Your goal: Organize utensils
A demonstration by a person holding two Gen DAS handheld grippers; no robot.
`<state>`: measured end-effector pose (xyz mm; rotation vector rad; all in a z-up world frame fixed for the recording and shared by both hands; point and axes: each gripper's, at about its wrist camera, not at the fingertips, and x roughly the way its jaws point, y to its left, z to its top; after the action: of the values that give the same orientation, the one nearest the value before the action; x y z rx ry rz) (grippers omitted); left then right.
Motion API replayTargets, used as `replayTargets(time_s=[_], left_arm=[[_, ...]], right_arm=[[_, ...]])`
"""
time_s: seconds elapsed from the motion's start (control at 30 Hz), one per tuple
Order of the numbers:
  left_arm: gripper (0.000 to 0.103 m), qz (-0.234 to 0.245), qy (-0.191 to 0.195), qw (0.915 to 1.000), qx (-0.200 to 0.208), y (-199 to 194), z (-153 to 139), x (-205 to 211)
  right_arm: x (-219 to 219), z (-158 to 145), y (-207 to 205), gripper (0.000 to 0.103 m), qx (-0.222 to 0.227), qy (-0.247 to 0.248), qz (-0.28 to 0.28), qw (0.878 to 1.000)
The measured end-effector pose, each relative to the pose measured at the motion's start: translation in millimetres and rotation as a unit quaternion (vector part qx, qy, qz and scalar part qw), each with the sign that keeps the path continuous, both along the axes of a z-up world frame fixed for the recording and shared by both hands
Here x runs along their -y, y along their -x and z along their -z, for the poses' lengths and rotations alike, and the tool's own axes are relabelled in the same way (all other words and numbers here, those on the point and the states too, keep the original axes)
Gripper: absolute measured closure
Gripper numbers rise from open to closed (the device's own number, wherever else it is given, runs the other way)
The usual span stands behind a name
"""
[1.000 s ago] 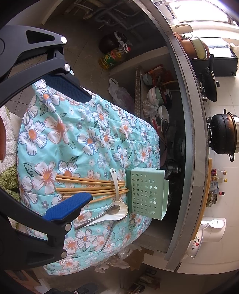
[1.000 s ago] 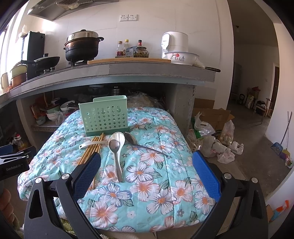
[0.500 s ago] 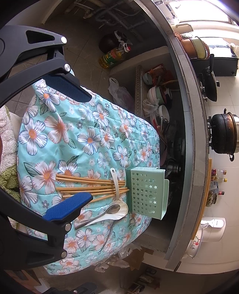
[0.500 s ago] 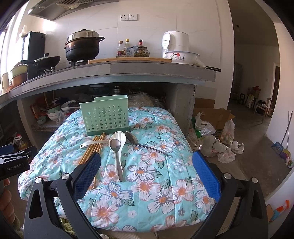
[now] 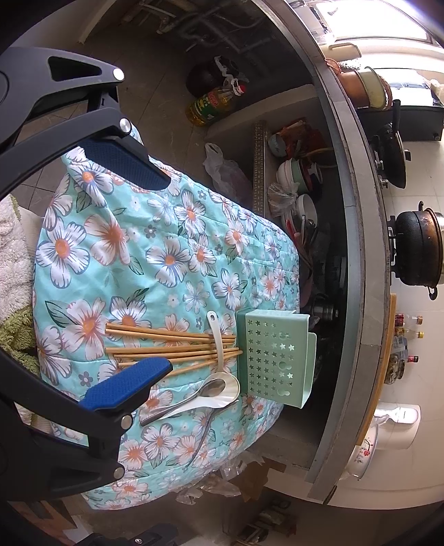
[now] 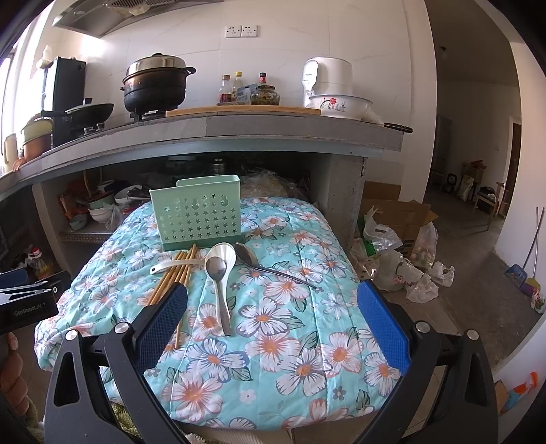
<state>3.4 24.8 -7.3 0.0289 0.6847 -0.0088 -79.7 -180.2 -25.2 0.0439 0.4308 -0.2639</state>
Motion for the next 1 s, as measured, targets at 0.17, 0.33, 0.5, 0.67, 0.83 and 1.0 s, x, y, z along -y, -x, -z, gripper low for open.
replayTargets(time_s=[0.17,0.33,0.5,0.67,0.83,1.0], left_arm=[[0.008,0.000,0.001,1.0000,0.000,0.3,0.5,1.8],[0.008,0.001,0.001,1.0000,0.000,0.1,0.3,0.8],[0.008,0.001,0.001,1.0000,0.000,0.2,0.6,0.4],[0.008,0.000,0.002,1.0000,-0.001,0.0,0.9,1.6],[0.008,0.001,0.002,1.0000,-0.001,0.0,1.3,1.3],[0.008,0.001,0.002,1.0000,0.000,0.1,1.5,0.3]], right_arm=[[-0.8,0.5,0.1,0.006,-0.001,-0.001,-0.001,1.000],[-1.2,0.4,-0.4,0.006,-0.002,-0.001,-0.001,1.000],[-2.1,0.9,-0.3,0.006,-0.002,-0.001,-0.001,1.000],[-3.0,1.4,-0.8,0.006,-0.003,-0.002,-0.003,1.000],[-3.9,2.2,-1.2,0.006,-0.005,-0.004,-0.004,1.000],[-3.9,2.6,-1.7,0.006,-0.008,-0.006,-0.006,1.000]])
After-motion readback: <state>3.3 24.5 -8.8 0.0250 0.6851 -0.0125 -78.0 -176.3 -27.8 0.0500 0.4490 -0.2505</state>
